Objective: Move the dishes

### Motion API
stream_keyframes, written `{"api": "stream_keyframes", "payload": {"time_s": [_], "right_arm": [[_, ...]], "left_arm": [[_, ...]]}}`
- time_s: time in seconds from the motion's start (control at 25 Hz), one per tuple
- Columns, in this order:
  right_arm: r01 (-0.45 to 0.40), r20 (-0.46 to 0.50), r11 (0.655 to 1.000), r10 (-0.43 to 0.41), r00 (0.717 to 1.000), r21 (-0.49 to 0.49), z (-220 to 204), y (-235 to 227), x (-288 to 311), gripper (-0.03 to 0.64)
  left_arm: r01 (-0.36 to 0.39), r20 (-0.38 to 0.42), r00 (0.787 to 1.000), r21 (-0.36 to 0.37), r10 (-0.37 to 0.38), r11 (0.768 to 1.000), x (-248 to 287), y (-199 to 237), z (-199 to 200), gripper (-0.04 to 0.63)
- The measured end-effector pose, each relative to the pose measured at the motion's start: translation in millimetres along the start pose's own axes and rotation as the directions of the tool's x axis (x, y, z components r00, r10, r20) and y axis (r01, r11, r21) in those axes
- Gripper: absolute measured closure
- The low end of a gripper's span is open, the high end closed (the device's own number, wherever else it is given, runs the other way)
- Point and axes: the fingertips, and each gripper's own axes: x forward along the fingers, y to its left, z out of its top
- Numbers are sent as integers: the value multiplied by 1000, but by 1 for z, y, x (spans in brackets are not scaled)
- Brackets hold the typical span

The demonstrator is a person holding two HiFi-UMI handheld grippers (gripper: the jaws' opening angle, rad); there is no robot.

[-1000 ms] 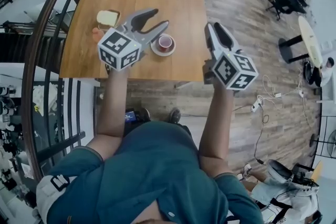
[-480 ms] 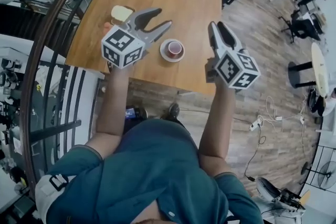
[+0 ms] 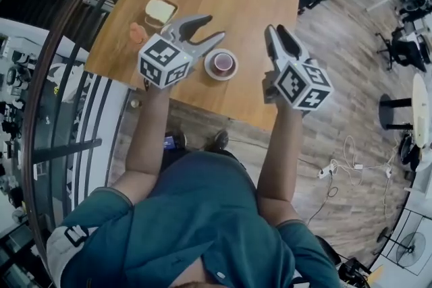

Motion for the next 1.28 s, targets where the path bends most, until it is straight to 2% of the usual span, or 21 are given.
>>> {"api": "stream_keyframes", "payload": {"time_s": [0.72, 0.88, 1.08, 1.28], "right_arm": [[-72, -144, 996, 79, 986, 54, -74, -49, 29, 517], [-69, -176, 995, 80, 981, 67, -92, -56, 30, 517], [-63, -212, 994, 80, 974, 85, -113, -66, 28, 517], [-55, -241, 993, 79, 967, 104, -136, -72, 25, 517]], "left_arm": [[-82, -187, 981, -113, 59, 990, 54, -7, -135, 345], [-102, -242, 968, -126, 69, 987, 61, -7, -169, 325], [-129, -318, 944, -99, 91, 987, 73, -9, -207, 288], [-140, -357, 929, -97, 96, 985, 86, -9, -240, 250]]}}
